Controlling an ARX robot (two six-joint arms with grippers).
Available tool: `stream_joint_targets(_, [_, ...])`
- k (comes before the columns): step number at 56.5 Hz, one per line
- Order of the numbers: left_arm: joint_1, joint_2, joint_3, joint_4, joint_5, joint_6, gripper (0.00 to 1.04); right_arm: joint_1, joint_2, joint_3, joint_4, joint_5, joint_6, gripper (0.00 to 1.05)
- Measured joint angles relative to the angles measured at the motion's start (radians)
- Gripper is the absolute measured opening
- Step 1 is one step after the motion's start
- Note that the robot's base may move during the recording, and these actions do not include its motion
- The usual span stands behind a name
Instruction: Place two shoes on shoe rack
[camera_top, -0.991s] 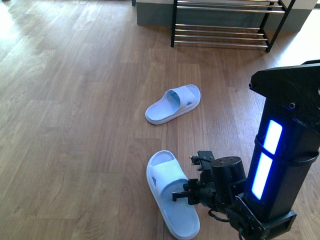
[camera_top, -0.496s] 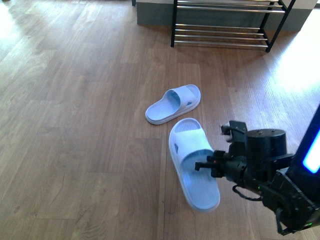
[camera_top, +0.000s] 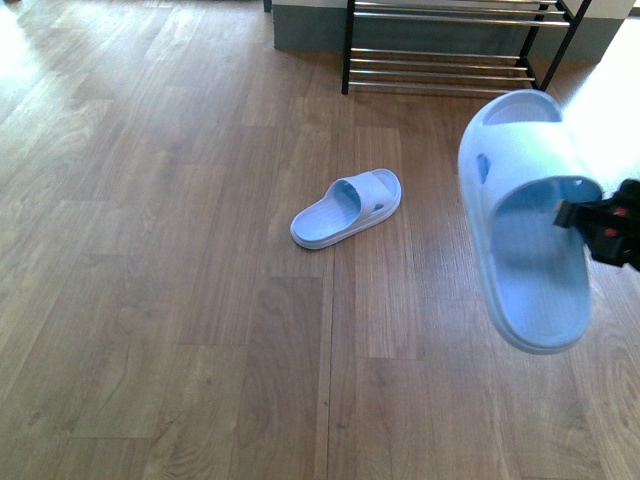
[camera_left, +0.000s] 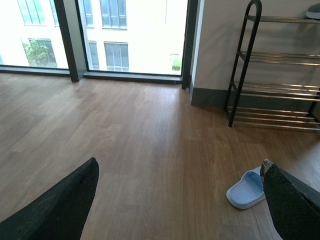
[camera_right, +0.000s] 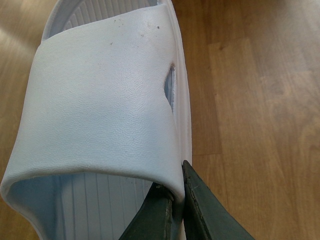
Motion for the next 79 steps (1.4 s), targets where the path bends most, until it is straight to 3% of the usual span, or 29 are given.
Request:
stream_joint_targets(31, [0.000,0.000,0.000,0.000,0.000,0.000,0.95,-0.100,-0.654,-0.274,-0.209,0.094,0.009,0.01])
stream_joint_targets(79, [0.000,0.000,0.000,0.000,-0.002,0.000,0.95,-0.100,-0.667,-0.287,-0.206,0.117,0.016,0.01])
